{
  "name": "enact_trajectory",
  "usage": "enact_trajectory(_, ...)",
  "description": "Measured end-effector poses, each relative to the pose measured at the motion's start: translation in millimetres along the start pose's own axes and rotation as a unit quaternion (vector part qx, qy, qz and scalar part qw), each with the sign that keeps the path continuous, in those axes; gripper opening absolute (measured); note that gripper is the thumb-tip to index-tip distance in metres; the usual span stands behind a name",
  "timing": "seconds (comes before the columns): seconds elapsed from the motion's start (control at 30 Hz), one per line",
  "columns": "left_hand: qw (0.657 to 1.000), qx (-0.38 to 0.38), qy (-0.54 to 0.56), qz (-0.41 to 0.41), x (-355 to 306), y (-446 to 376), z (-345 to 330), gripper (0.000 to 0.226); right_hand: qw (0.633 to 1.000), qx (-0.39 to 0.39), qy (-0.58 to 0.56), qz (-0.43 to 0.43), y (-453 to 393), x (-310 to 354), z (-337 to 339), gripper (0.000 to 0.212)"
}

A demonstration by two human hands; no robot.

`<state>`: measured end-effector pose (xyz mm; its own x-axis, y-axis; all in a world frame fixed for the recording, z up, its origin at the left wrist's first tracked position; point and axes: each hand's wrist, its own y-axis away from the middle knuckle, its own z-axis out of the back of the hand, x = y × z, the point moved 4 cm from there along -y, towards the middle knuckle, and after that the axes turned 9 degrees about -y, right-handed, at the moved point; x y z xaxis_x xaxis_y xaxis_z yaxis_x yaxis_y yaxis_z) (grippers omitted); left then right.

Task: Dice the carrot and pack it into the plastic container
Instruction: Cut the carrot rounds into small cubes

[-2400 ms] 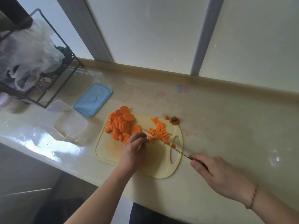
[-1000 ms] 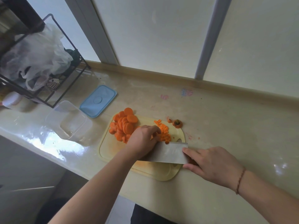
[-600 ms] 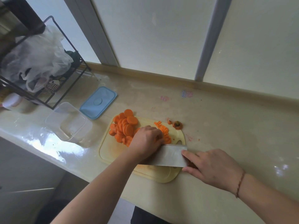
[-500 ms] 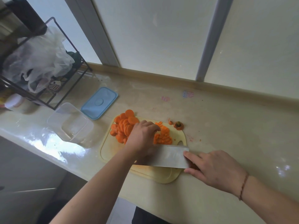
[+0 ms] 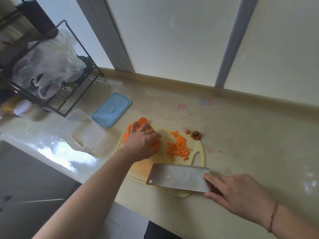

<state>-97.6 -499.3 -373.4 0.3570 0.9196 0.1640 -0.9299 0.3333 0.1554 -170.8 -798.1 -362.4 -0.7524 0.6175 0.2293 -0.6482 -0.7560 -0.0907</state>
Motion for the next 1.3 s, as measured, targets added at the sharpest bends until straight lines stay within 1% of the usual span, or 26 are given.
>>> enact_trajectory(0.07, 1.000, -0.014, 0.019, -0.004, -3, 1, 4, 0.056, 1.000, 0.015, -0.006, -0.011, 2, 0, 0, 0.067)
enact_trajectory(0.1, 0.998, -0.039, 0.039, -0.001, -3, 3, 8, 0.056, 1.000, 0.021, -0.012, -0.020, 4, 1, 0, 0.066)
enact_trajectory(0.17, 0.987, -0.127, 0.095, 0.023, 2, 11, 19, 0.052, 0.998, 0.019, -0.033, -0.044, 11, 0, 1, 0.065)
enact_trajectory(0.2, 0.972, -0.191, 0.128, 0.049, 8, 20, 24, 0.048, 0.996, 0.025, -0.051, -0.066, 13, 0, 2, 0.066)
enact_trajectory(0.23, 0.948, -0.256, 0.167, 0.087, 14, 32, 27, 0.044, 0.991, 0.045, -0.080, -0.099, 14, 3, 4, 0.066)
enact_trajectory(0.27, 0.917, -0.310, 0.209, 0.137, 21, 48, 27, 0.040, 0.984, 0.058, -0.112, -0.129, 14, 6, 7, 0.066)
enact_trajectory(0.3, 0.885, -0.346, 0.244, 0.195, 26, 67, 23, 0.038, 0.977, 0.052, -0.147, -0.147, 13, 9, 8, 0.063)
enact_trajectory(0.33, 0.855, -0.366, 0.270, 0.250, 29, 86, 16, 0.038, 0.962, 0.056, -0.204, -0.170, 14, 10, 5, 0.061)
enact_trajectory(0.37, 0.833, -0.371, 0.289, 0.291, 28, 102, 8, 0.038, 0.932, 0.097, -0.279, -0.209, 13, 13, 0, 0.066)
enact_trajectory(0.4, 0.822, -0.365, 0.302, 0.315, 25, 116, -2, 0.039, 0.898, 0.135, -0.346, -0.234, 11, 16, -3, 0.067)
enact_trajectory(0.47, 0.827, -0.334, 0.318, 0.323, 12, 133, -20, 0.040, 0.846, 0.163, -0.438, -0.255, 2, 19, -3, 0.061)
enact_trajectory(0.53, 0.854, -0.297, 0.317, 0.285, -5, 137, -35, 0.040, 0.797, 0.170, -0.505, -0.285, -3, 19, 2, 0.054)
enact_trajectory(0.57, 0.872, -0.283, 0.309, 0.254, -14, 136, -40, 0.039, 0.763, 0.173, -0.539, -0.312, -4, 18, 4, 0.053)
enact_trajectory(0.6, 0.887, -0.272, 0.299, 0.223, -23, 134, -44, 0.038, 0.739, 0.180, -0.554, -0.338, -5, 15, 7, 0.050)
enact_trajectory(0.67, 0.908, -0.246, 0.287, 0.180, -38, 127, -49, 0.037, 0.724, 0.190, -0.549, -0.372, -7, 5, 9, 0.042)
enact_trajectory(0.73, 0.920, -0.228, 0.279, 0.156, -54, 118, -51, 0.038, 0.702, 0.188, -0.553, -0.407, -13, -6, 8, 0.037)
enact_trajectory(0.77, 0.924, -0.223, 0.272, 0.149, -62, 113, -50, 0.038, 0.699, 0.178, -0.554, -0.415, -17, -10, 7, 0.036)
enact_trajectory(0.87, 0.934, -0.218, 0.242, 0.148, -78, 99, -52, 0.038, 0.716, 0.162, -0.536, -0.417, -26, -10, 10, 0.037)
enact_trajectory(0.97, 0.930, -0.235, 0.236, 0.155, -83, 93, -55, 0.040, 0.726, 0.166, -0.532, -0.402, -29, 9, 11, 0.038)
enact_trajectory(1.0, 0.927, -0.250, 0.235, 0.153, -84, 94, -56, 0.039, 0.747, 0.162, -0.517, -0.385, -28, 16, 10, 0.038)
enact_trajectory(1.07, 0.921, -0.281, 0.237, 0.131, -85, 98, -55, 0.030, 0.803, 0.125, -0.468, -0.347, -24, 27, 9, 0.027)
enact_trajectory(1.1, 0.920, -0.289, 0.241, 0.110, -86, 98, -55, 0.025, 0.824, 0.102, -0.443, -0.338, -20, 33, 7, 0.021)
enact_trajectory(1.13, 0.920, -0.292, 0.246, 0.092, -87, 97, -55, 0.020, 0.836, 0.087, -0.426, -0.334, -16, 39, 5, 0.022)
enact_trajectory(1.2, 0.920, -0.287, 0.256, 0.073, -88, 96, -59, 0.017, 0.848, 0.073, -0.408, -0.329, -9, 53, -2, 0.024)
enact_trajectory(1.23, 0.921, -0.280, 0.262, 0.069, -88, 96, -61, 0.019, 0.851, 0.064, -0.401, -0.335, -6, 58, -6, 0.021)
enact_trajectory(1.3, 0.925, -0.269, 0.260, 0.065, -89, 97, -65, 0.024, 0.851, 0.049, -0.396, -0.342, -2, 62, -9, 0.022)
